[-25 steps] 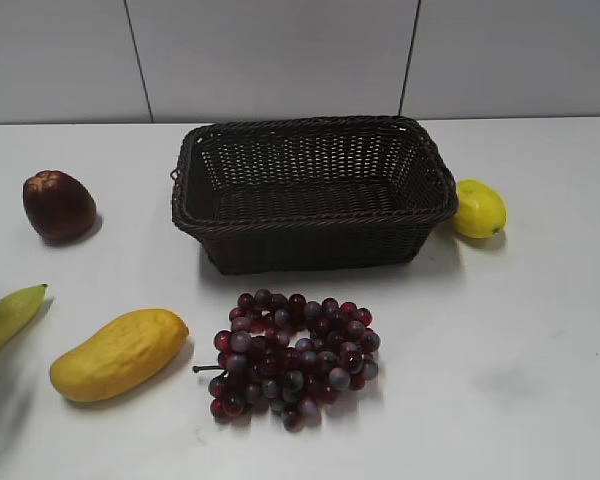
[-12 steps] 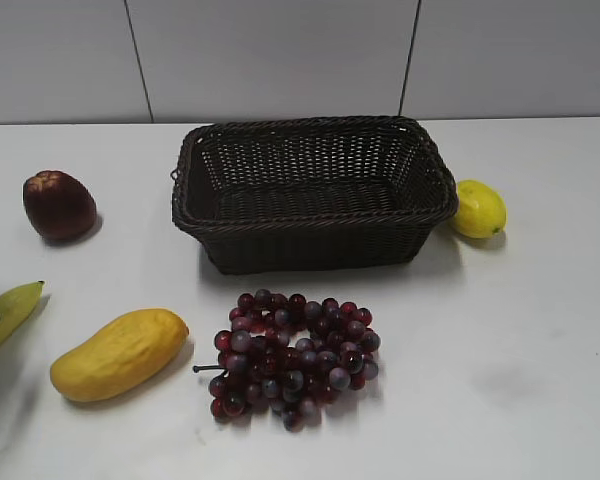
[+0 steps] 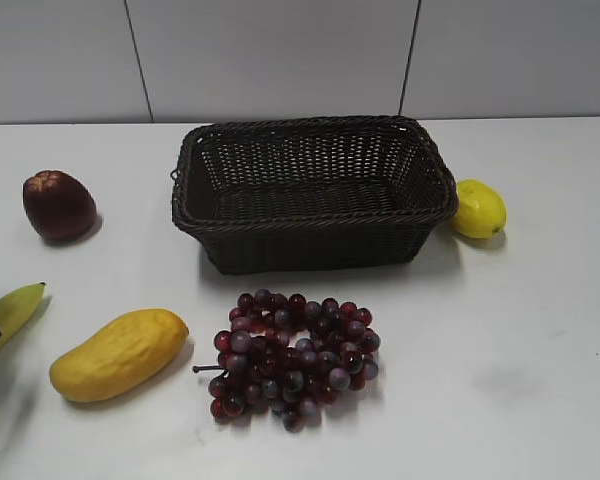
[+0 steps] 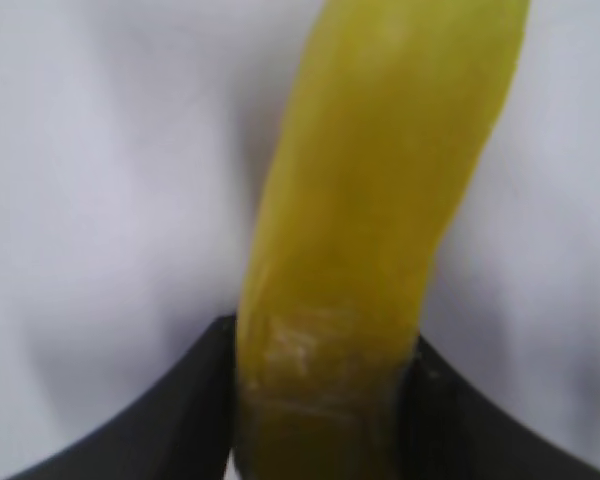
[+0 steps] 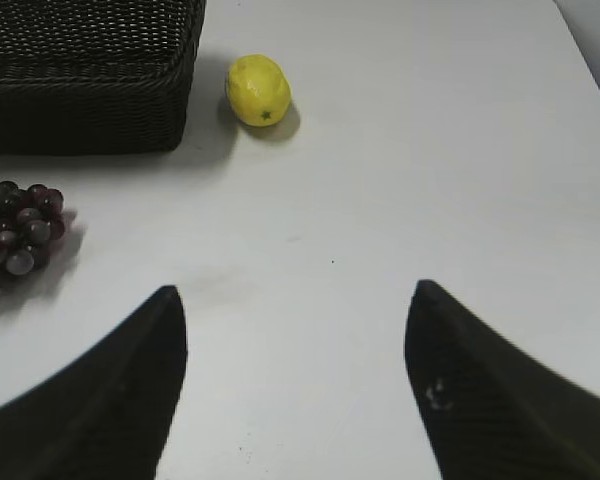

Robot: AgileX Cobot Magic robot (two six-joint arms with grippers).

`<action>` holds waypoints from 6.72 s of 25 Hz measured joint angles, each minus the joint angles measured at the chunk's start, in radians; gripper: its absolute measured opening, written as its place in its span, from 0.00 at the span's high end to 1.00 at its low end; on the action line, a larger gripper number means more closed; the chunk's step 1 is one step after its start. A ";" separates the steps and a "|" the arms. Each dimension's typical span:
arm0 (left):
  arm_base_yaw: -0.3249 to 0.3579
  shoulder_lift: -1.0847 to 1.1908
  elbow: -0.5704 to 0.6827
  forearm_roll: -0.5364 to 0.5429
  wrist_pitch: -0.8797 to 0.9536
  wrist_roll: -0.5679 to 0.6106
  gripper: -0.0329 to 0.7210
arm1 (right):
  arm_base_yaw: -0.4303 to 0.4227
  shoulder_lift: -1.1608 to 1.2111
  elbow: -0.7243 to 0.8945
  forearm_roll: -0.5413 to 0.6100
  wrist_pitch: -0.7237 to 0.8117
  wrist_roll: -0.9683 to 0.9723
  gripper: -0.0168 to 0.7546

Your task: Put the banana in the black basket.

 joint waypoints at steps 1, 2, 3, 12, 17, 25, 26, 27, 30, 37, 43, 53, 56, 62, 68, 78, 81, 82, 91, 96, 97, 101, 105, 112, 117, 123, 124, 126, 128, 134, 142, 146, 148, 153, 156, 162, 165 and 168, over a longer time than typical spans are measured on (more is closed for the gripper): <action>0.000 -0.006 0.000 0.000 0.002 0.000 0.42 | 0.000 0.000 0.000 0.000 0.000 0.000 0.31; 0.000 -0.014 0.000 0.000 0.003 0.000 0.42 | 0.000 0.000 0.000 0.000 0.000 0.000 0.31; 0.000 -0.031 0.000 0.001 0.003 0.000 0.42 | 0.000 0.000 0.000 0.000 0.000 0.000 0.31; 0.000 -0.181 -0.162 0.000 0.047 0.000 0.42 | 0.000 0.000 0.000 0.000 0.000 0.000 0.31; 0.000 -0.218 -0.363 -0.024 0.076 0.001 0.42 | 0.000 0.000 0.000 0.000 0.000 0.000 0.31; -0.079 -0.207 -0.666 -0.024 0.065 0.002 0.42 | 0.000 0.000 0.000 0.000 0.000 0.000 0.31; -0.094 -0.196 -0.701 -0.023 0.063 0.002 0.42 | 0.000 0.000 0.000 0.000 0.000 0.000 0.31; -0.113 -0.184 -0.743 -0.022 0.064 0.002 0.42 | 0.000 0.000 0.000 0.000 0.000 0.000 0.31; -0.178 -0.126 -0.860 -0.019 0.078 0.002 0.42 | 0.000 0.000 0.000 0.000 0.000 0.000 0.31; -0.358 0.041 -1.114 -0.001 0.140 0.002 0.42 | 0.000 0.000 0.000 0.000 0.000 0.000 0.31; -0.513 0.195 -1.236 0.018 0.107 0.002 0.42 | 0.000 0.000 0.000 0.000 0.000 0.000 0.31; -0.620 0.337 -1.243 -0.006 -0.027 0.002 0.42 | 0.000 0.000 0.000 0.000 0.000 0.000 0.31; -0.620 0.364 -1.244 -0.029 0.024 0.002 0.42 | 0.000 0.000 0.000 0.000 0.000 0.000 0.31; -0.620 0.419 -1.244 -0.060 0.118 0.002 0.42 | 0.000 0.000 0.000 0.000 0.000 0.000 0.31; -0.618 0.423 -1.244 -0.089 0.116 -0.059 0.18 | 0.000 0.000 0.000 0.000 0.000 0.000 0.31; -0.597 0.423 -1.256 -0.035 0.208 -0.184 0.15 | 0.000 0.000 0.000 0.000 0.000 0.000 0.31; -0.557 0.423 -1.293 0.049 0.315 -0.273 0.19 | 0.000 0.000 0.000 0.000 0.000 0.000 0.31; -0.532 0.423 -1.311 0.066 0.362 -0.288 0.19 | 0.000 0.000 0.000 0.000 0.000 0.000 0.31; -0.301 0.398 -1.387 0.060 0.586 -0.348 0.20 | 0.000 0.000 0.000 0.000 0.000 0.000 0.31; -0.198 0.340 -1.390 0.084 0.588 -0.355 0.20 | 0.000 0.000 0.000 0.000 0.000 0.000 0.31; -0.181 0.328 -1.391 0.093 0.588 -0.356 0.21 | 0.000 0.000 0.000 0.000 0.000 0.000 0.31; -0.106 0.288 -1.391 0.116 0.590 -0.357 0.22 | 0.000 0.000 0.000 0.000 0.000 0.000 0.31; -0.055 0.250 -1.391 0.118 0.590 -0.357 0.23 | 0.000 0.000 0.000 0.000 0.000 0.000 0.31; -0.038 0.145 -1.361 0.096 0.590 -0.348 0.23 | 0.000 0.000 0.000 0.000 0.000 0.000 0.31; -0.038 -0.045 -1.134 0.079 0.588 -0.340 0.24 | 0.000 0.000 0.000 0.000 0.000 0.000 0.31; -0.038 -0.347 -0.709 0.153 0.593 -0.323 0.25 | 0.000 0.000 0.000 0.000 0.000 0.000 0.31; -0.038 -0.394 -0.644 0.165 0.595 -0.323 0.25 | 0.000 0.000 0.000 0.000 0.000 0.000 0.31; -0.038 -0.484 -0.529 0.179 0.594 -0.322 0.25 | 0.000 0.000 0.000 0.000 0.000 0.000 0.31; -0.038 -0.567 -0.420 0.183 0.594 -0.320 0.25 | 0.000 0.000 0.000 0.000 0.000 0.000 0.31; -0.038 -0.840 -0.104 0.184 0.558 -0.319 0.26 | 0.000 0.000 0.000 0.000 0.000 0.000 0.31; -0.038 -1.212 0.158 0.190 0.470 -0.319 0.26 | 0.000 0.000 0.000 0.000 0.000 0.000 0.31; -0.038 -1.367 0.221 0.190 0.451 -0.319 0.26 | 0.000 0.000 0.000 0.000 0.000 0.000 0.31; -0.038 -1.436 0.231 0.181 0.448 -0.319 0.26 | 0.000 0.000 0.000 0.000 0.000 0.000 0.31; -0.038 -1.574 0.241 0.176 0.432 -0.319 0.27 | 0.000 0.000 0.000 0.000 0.000 0.000 0.31; -0.038 -1.643 0.243 0.176 0.430 -0.319 0.27 | 0.000 0.000 0.000 0.000 0.000 0.000 0.31; -0.038 -1.747 0.244 0.176 0.427 -0.319 0.27 | 0.000 0.000 0.000 0.000 0.000 0.000 0.31; -0.038 -1.750 0.244 0.175 0.426 -0.319 0.27 | 0.000 0.000 0.000 0.000 0.000 0.000 0.31; -0.038 -1.750 0.244 0.173 0.426 -0.319 0.27 | 0.000 0.000 0.000 0.000 -0.001 0.000 0.31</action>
